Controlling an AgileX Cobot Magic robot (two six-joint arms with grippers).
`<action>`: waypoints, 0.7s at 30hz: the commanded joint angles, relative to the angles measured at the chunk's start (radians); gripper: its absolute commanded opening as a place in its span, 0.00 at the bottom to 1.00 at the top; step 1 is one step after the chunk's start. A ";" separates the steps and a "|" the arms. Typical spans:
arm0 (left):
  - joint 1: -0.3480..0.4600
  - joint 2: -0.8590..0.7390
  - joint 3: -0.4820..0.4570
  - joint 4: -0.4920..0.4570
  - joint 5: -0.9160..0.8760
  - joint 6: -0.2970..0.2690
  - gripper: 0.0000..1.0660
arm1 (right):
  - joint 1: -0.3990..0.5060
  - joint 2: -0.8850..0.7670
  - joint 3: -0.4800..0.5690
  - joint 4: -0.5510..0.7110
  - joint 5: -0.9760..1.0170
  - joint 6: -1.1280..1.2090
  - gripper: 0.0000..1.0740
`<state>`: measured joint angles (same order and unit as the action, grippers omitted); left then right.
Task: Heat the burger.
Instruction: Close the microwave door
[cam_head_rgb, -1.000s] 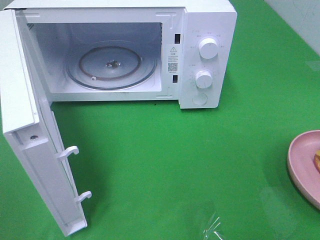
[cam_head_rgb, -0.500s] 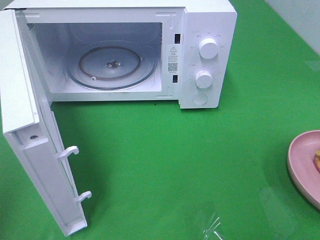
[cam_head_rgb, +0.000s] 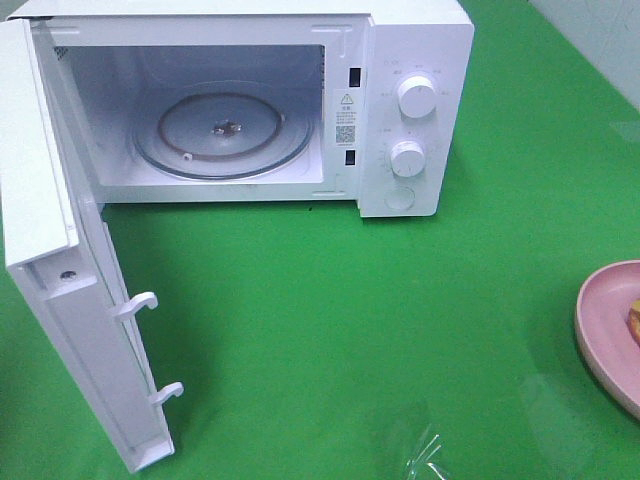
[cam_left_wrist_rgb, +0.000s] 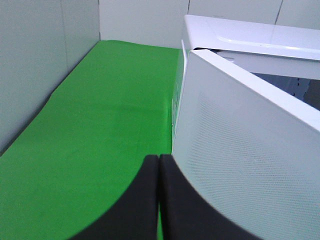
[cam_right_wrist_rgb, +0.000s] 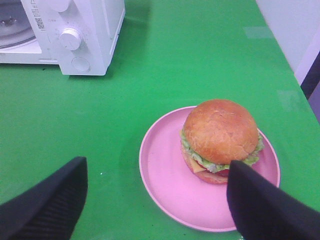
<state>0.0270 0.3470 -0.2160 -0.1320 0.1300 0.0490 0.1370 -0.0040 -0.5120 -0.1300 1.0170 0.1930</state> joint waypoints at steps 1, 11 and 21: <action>0.004 0.023 0.032 -0.011 -0.115 -0.002 0.00 | -0.007 -0.026 0.002 0.003 -0.009 -0.007 0.69; 0.004 0.213 0.080 -0.008 -0.405 -0.012 0.00 | -0.007 -0.026 0.002 0.003 -0.009 -0.007 0.69; 0.004 0.514 0.080 0.251 -0.715 -0.189 0.00 | -0.007 -0.026 0.002 0.003 -0.009 -0.007 0.68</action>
<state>0.0270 0.8090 -0.1360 0.0110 -0.4980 -0.0610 0.1370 -0.0040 -0.5120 -0.1300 1.0170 0.1930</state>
